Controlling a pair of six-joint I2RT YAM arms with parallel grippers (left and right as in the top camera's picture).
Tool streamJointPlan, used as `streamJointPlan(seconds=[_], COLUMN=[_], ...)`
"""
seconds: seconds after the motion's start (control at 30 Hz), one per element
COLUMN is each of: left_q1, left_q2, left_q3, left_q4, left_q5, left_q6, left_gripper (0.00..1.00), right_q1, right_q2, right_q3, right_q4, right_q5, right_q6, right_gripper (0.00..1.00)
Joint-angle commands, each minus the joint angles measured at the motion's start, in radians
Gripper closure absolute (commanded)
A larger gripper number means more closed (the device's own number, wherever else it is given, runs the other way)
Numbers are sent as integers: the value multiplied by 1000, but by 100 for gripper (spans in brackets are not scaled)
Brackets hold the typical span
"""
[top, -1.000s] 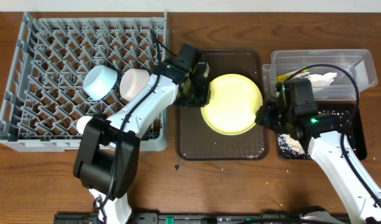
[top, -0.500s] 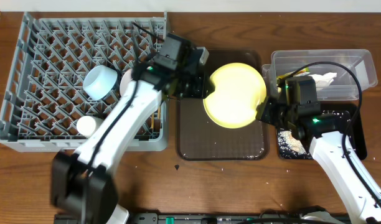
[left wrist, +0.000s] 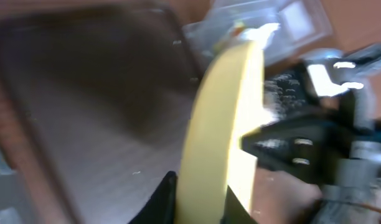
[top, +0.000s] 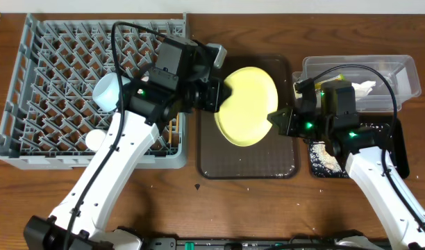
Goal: Sort waste into correct bins and load items into the dishwasher
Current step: 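Lift the yellow plate with the left gripper and stand it upright in the rack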
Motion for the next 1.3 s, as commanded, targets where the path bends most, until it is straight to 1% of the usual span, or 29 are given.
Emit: streamJointPlan(seconds=[0.0, 0.03, 0.07, 0.1, 0.13, 0.2, 0.27, 0.4, 0.57, 0.6, 0.7, 0.83, 0.93, 0.97, 1.07, 1.27], left_q1=[-19, -19, -19, -18, -13, 7, 44, 156, 324, 355, 424, 510, 560, 573, 593, 594], left_q2=[3, 3, 0, -7, -19, -52, -98, -192, -280, -284, -269, -198, -117, -87, -11, 115], left_q3=[21, 21, 21, 21, 23, 33, 49, 86, 89, 89, 82, 68, 68, 68, 68, 68], left_q4=[5, 5, 4, 2, -2, -19, -51, -134, -172, -170, -155, -135, -117, -109, -86, -16], left_q5=[45, 32, 12, -14, -46, -122, -215, -408, -693, -753, -859, -890, -893, -904, -946, -948], left_q6=[5, 8, 8, 8, 8, 8, 12, 105, 288, 349, 513, 655, 706, 726, 726, 731], left_gripper=[92, 93, 92, 93, 93, 92, 92, 92, 93, 92, 93, 92, 92, 91, 92, 92], right_q1=[11, 11, 9, 6, 1, -14, -31, -66, -73, -73, -73, -74, -74, -74, -74, -74], right_q2=[-17, -17, -17, -17, -17, -17, -17, -19, -32, -38, -58, -93, -122, -131, -150, -153], right_q3=[6, 6, 6, 6, 6, 6, 6, 6, 6, 6, 8, 24, 32, 33, 33, 32], right_q4=[14, 15, 15, 14, 13, 5, -3, -6, -7, -13, -37, -68, -76, -75, -81, -88], right_q5=[-111, -109, -102, -100, -94, -77, -68, -69, -69, -69, -68, -57, -31, -23, -8, -8], right_q6=[-51, -52, -51, -52, -51, -51, -52, -51, -75, -92, -145, -201, -205, -205, -205, -205], right_gripper=[95, 79, 60, 49, 41, 34, 32, 32, 32, 32, 32, 32, 32, 31, 30, 30])
